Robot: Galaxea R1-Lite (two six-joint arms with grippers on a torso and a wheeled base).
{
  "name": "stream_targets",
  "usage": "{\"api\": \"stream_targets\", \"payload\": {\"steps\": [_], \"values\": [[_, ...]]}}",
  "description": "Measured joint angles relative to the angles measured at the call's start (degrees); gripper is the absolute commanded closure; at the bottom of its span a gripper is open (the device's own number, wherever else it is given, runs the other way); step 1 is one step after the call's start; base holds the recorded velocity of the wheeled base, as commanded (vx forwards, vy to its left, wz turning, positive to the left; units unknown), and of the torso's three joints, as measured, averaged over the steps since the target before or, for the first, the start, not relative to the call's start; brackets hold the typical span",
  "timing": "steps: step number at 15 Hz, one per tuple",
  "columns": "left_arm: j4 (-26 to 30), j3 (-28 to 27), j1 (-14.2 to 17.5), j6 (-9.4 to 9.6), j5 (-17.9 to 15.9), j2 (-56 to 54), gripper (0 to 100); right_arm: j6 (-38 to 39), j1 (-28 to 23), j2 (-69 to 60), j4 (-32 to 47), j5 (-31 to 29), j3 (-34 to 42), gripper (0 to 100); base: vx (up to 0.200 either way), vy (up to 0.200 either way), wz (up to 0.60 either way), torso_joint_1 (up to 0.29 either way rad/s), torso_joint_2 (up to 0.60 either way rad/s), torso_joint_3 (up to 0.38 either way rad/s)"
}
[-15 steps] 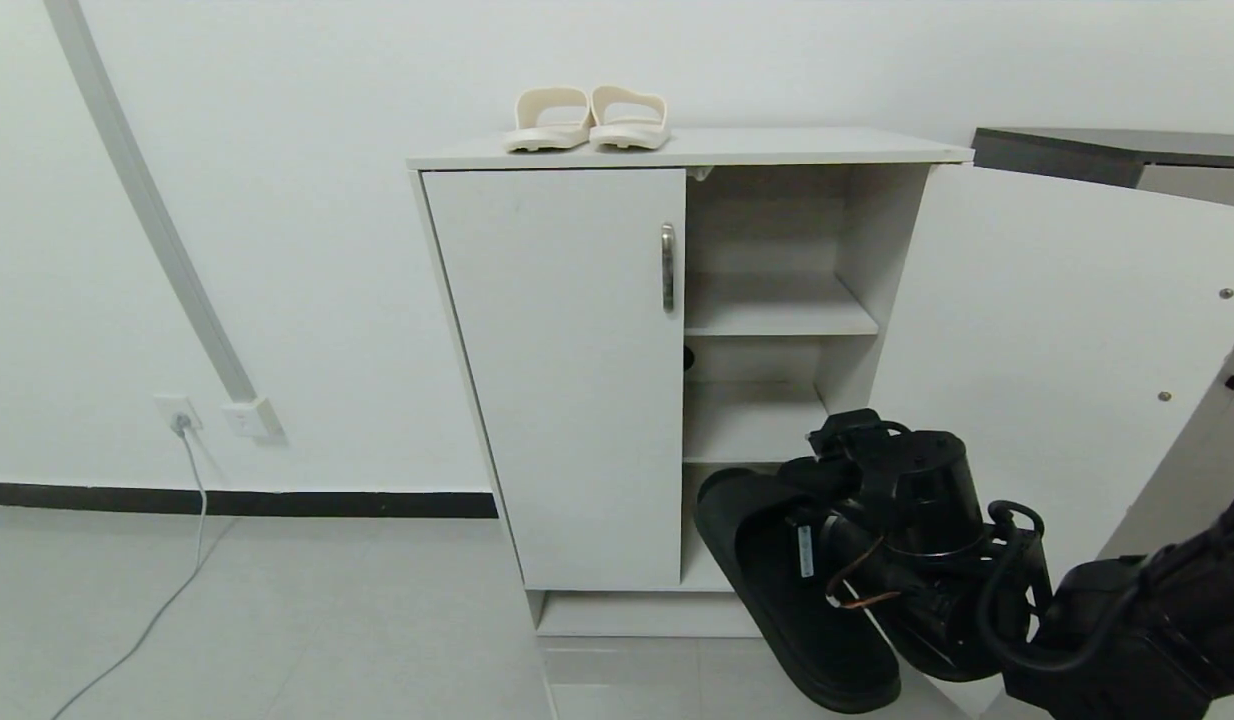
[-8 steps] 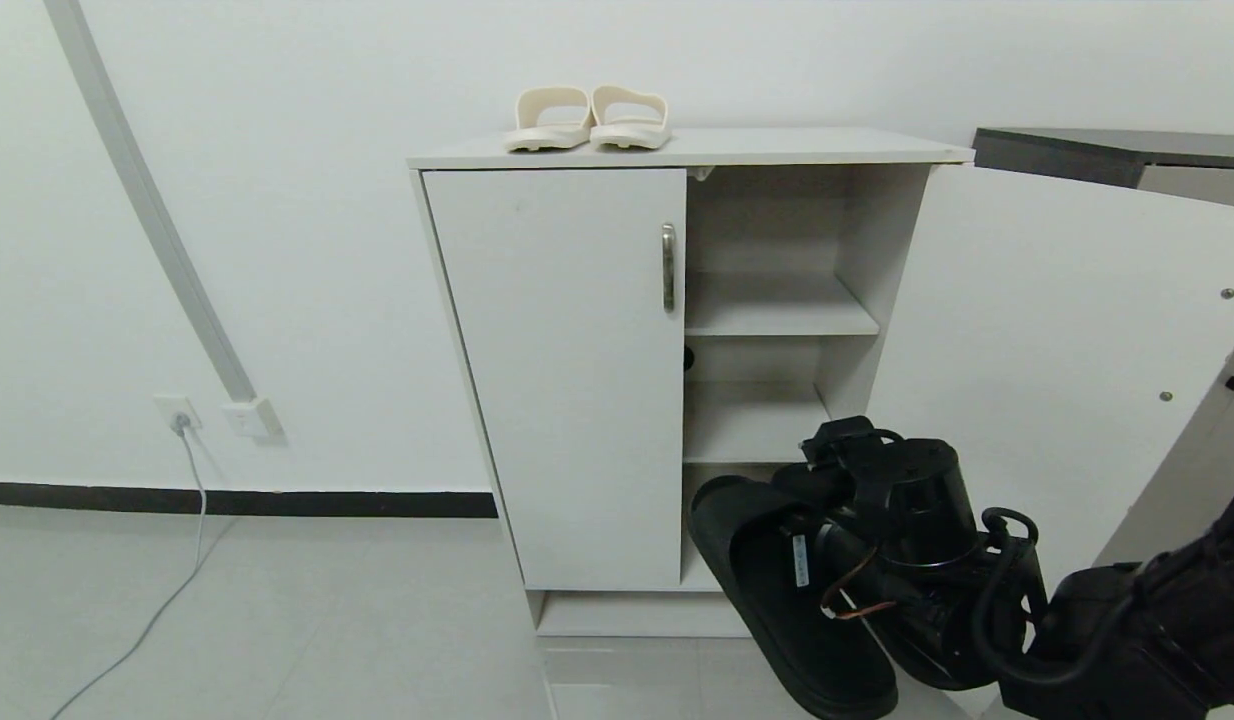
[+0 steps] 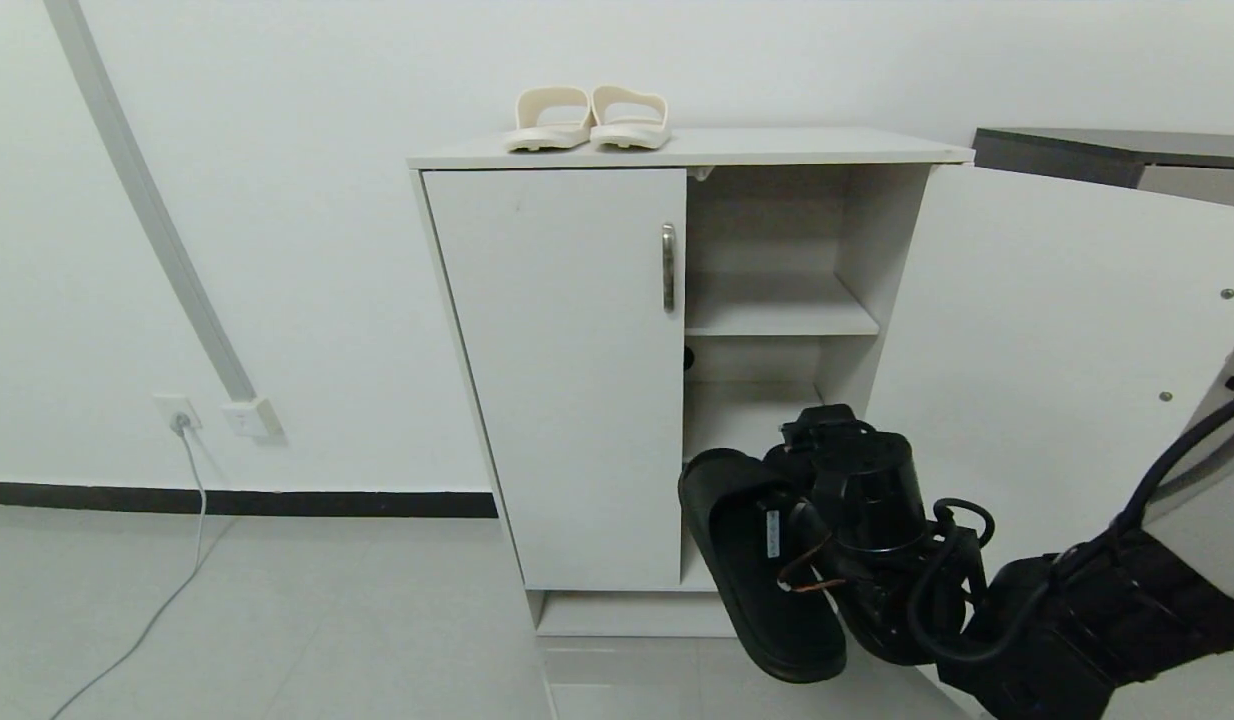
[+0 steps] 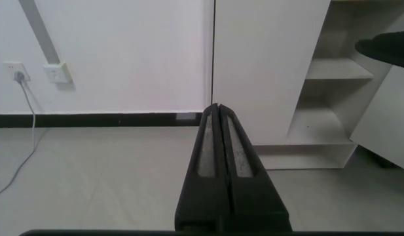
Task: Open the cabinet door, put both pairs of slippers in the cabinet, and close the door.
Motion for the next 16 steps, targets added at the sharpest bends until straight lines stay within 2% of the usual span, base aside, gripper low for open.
{"api": "stream_targets", "payload": {"steps": [3, 9, 16], "values": [[0.02, 0.00, 0.02, 0.06, -0.04, 0.00, 100, 2.46, 1.41, 3.21, -0.02, -6.18, -4.94, 100, 0.000, 0.000, 0.00, 0.000, 0.00, 0.000], [0.07, 0.00, 0.05, 0.06, -0.04, 0.00, 100, 2.93, 1.38, 7.01, 0.13, -8.31, -7.23, 100, 0.000, -0.200, 0.00, 0.004, 0.00, 0.000], [0.05, 0.00, -0.02, 0.04, 0.00, 0.05, 100, 2.73, 0.02, 10.59, -3.34, -7.91, -7.75, 100, 0.000, 0.000, 0.00, 0.000, 0.00, 0.000]]}}
